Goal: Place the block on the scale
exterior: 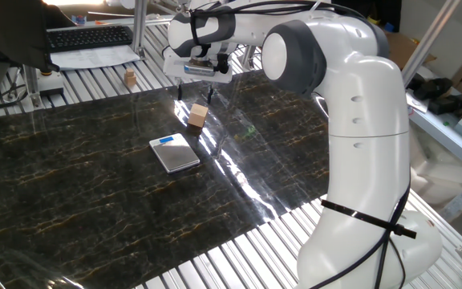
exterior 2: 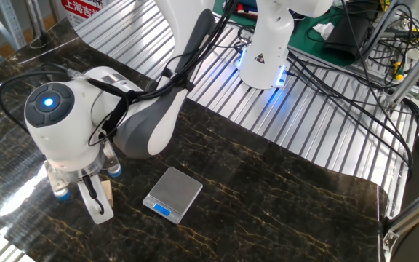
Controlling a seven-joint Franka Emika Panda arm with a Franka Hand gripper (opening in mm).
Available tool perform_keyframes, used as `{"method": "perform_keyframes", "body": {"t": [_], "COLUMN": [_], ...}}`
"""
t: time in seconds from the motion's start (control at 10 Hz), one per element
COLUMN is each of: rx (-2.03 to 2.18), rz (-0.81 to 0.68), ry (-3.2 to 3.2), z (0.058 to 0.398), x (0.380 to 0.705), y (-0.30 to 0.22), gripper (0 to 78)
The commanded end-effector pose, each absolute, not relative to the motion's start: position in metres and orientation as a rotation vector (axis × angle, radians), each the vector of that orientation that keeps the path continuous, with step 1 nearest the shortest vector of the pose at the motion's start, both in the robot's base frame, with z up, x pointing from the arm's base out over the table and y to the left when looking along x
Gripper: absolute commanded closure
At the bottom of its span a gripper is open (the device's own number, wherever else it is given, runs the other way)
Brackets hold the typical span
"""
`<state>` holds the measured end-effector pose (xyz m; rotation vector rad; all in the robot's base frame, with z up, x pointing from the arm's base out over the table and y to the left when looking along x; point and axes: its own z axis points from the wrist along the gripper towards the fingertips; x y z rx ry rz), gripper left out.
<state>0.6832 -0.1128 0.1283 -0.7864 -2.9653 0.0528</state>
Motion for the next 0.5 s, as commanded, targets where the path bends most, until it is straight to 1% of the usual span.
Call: {"method": "perform_keyframes", "body": {"t": [0.1,0.5], "rx": [-0.891,-0.923], "rz": [0.015,0.006], "ry": [-2.935,-2.917], "z": [0.118,0.1152], "x": [0.6837,0.6815], "y": [-0.1319,-0.1326], "gripper": [0.1,0.1]}}
